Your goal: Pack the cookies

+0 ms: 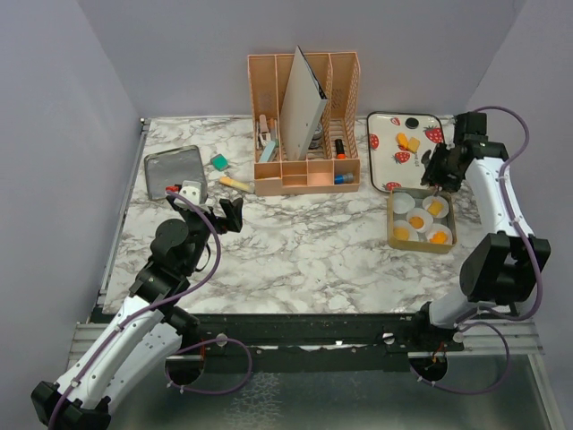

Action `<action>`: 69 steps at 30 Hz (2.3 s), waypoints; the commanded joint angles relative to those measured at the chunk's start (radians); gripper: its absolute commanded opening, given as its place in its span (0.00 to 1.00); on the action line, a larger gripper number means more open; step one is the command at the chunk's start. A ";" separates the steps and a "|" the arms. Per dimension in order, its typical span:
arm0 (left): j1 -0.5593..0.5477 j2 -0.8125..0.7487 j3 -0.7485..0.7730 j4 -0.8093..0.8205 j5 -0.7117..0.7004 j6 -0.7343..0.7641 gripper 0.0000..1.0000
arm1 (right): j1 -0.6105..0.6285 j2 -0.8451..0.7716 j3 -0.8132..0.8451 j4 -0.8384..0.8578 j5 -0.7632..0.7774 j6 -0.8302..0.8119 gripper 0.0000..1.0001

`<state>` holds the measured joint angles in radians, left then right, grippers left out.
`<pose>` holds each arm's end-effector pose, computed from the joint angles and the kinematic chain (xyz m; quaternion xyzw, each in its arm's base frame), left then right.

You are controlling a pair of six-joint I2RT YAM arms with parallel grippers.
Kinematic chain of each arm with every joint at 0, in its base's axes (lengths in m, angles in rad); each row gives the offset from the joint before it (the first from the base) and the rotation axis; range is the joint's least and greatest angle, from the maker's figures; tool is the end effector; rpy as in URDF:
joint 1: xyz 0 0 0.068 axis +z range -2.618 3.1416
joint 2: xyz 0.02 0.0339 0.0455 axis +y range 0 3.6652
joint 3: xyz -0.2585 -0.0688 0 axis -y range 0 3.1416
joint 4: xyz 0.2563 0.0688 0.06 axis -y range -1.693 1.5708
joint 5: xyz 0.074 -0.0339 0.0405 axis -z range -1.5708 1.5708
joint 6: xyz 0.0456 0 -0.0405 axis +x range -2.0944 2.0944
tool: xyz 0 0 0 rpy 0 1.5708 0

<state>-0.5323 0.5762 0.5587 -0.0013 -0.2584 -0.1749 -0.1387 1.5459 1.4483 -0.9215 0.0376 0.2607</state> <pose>0.1598 -0.0806 0.3076 0.0370 0.7125 -0.1543 0.6835 0.3337 -0.0483 0.3048 0.1959 0.9419 -0.0015 0.2729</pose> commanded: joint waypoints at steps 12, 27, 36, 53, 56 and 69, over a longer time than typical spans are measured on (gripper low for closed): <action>-0.003 0.014 -0.011 0.003 -0.017 0.021 0.99 | -0.004 0.385 0.311 0.111 -0.104 0.001 0.47; 0.004 0.051 -0.008 0.003 -0.027 0.032 0.99 | -0.005 0.664 0.598 0.062 -0.100 0.012 0.48; 0.011 0.065 -0.007 0.003 -0.024 0.034 0.99 | -0.004 0.750 0.671 0.040 -0.104 0.017 0.44; 0.017 0.060 -0.005 0.003 -0.016 0.033 0.99 | -0.005 0.748 0.660 -0.020 -0.128 -0.024 0.25; 0.017 0.057 -0.005 0.003 -0.014 0.032 0.99 | -0.005 0.693 0.625 -0.012 -0.119 -0.027 0.21; 0.017 0.034 -0.007 0.003 -0.004 0.026 0.99 | -0.005 0.480 0.419 0.021 -0.128 -0.039 0.10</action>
<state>-0.5224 0.6266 0.5587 -0.0013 -0.2626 -0.1524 -0.1390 2.1021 1.9179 -0.9085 -0.0639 0.2367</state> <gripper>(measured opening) 0.990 0.339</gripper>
